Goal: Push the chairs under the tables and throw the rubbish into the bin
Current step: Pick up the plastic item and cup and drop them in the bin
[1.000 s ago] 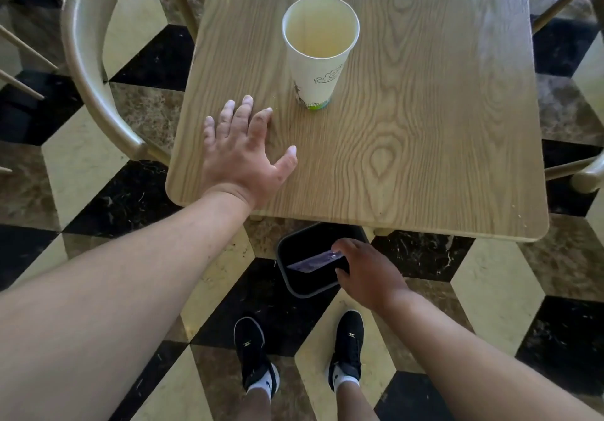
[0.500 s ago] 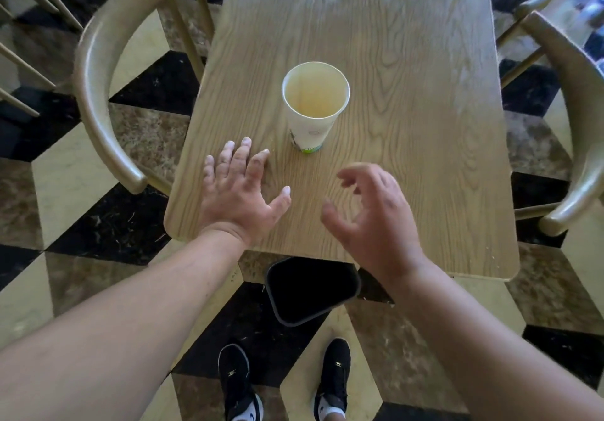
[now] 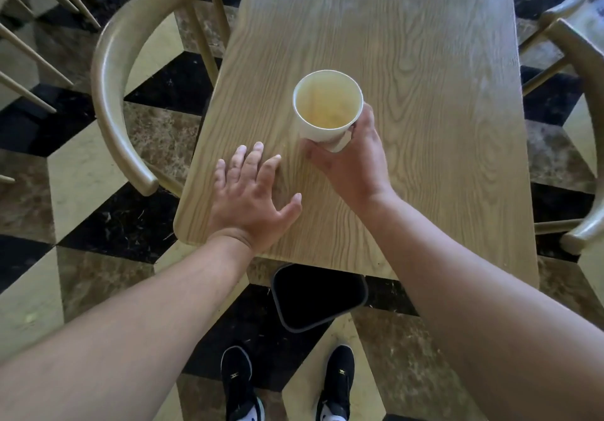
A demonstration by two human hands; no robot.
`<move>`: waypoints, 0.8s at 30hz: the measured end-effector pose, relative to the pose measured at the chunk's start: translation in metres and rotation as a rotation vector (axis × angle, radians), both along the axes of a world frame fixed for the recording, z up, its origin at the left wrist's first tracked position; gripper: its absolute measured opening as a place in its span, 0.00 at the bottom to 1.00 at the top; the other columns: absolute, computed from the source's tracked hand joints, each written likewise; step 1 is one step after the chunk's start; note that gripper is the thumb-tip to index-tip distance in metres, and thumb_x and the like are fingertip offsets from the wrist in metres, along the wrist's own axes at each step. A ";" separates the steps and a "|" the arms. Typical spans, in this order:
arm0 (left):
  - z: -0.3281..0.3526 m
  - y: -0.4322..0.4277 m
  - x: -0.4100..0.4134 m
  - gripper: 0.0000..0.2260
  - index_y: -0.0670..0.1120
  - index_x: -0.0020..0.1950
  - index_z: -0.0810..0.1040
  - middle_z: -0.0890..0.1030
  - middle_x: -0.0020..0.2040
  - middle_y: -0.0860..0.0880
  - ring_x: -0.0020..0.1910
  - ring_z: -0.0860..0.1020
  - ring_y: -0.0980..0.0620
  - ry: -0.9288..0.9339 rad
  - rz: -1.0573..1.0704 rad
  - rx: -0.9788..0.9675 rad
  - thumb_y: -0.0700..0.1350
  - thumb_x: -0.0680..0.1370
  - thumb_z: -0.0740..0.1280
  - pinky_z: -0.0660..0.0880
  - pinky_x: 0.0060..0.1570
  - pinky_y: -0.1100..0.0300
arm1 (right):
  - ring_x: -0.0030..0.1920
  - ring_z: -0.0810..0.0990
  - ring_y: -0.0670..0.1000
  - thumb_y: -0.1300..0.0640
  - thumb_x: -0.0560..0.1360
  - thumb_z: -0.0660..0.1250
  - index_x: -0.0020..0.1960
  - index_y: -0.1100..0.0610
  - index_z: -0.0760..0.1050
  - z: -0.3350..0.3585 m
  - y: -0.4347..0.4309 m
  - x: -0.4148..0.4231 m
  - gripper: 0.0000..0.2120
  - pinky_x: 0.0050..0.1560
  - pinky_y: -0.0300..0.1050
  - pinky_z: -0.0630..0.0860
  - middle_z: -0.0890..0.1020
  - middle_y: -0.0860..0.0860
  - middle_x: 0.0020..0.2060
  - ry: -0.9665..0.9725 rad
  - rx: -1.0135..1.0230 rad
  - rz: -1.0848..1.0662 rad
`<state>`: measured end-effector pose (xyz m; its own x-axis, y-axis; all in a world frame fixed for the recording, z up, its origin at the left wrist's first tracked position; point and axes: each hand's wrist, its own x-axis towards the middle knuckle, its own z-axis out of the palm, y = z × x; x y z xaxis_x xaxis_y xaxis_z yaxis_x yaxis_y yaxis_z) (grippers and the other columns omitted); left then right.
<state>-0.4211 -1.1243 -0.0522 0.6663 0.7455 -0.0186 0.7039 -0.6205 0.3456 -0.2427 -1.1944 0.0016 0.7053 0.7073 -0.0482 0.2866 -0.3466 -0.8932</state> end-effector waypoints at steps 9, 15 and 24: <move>0.000 0.002 0.000 0.37 0.51 0.79 0.66 0.58 0.86 0.45 0.84 0.49 0.44 0.033 0.002 0.006 0.72 0.77 0.60 0.41 0.81 0.39 | 0.59 0.81 0.44 0.43 0.68 0.83 0.68 0.36 0.65 0.013 -0.084 -0.043 0.36 0.55 0.46 0.80 0.80 0.39 0.60 -0.005 -0.004 0.108; -0.004 0.001 0.001 0.35 0.53 0.79 0.66 0.60 0.85 0.44 0.84 0.50 0.45 -0.003 0.019 0.020 0.70 0.77 0.60 0.41 0.81 0.40 | 0.64 0.78 0.42 0.42 0.66 0.81 0.71 0.28 0.62 0.008 -0.167 -0.084 0.41 0.58 0.33 0.74 0.76 0.32 0.64 -0.069 -0.038 0.149; -0.009 0.000 0.001 0.34 0.52 0.78 0.68 0.61 0.84 0.43 0.84 0.53 0.42 -0.027 0.021 0.046 0.70 0.77 0.60 0.43 0.81 0.38 | 0.66 0.74 0.45 0.42 0.69 0.79 0.74 0.37 0.62 -0.070 -0.214 -0.111 0.39 0.59 0.43 0.74 0.75 0.40 0.68 -0.125 -0.443 0.406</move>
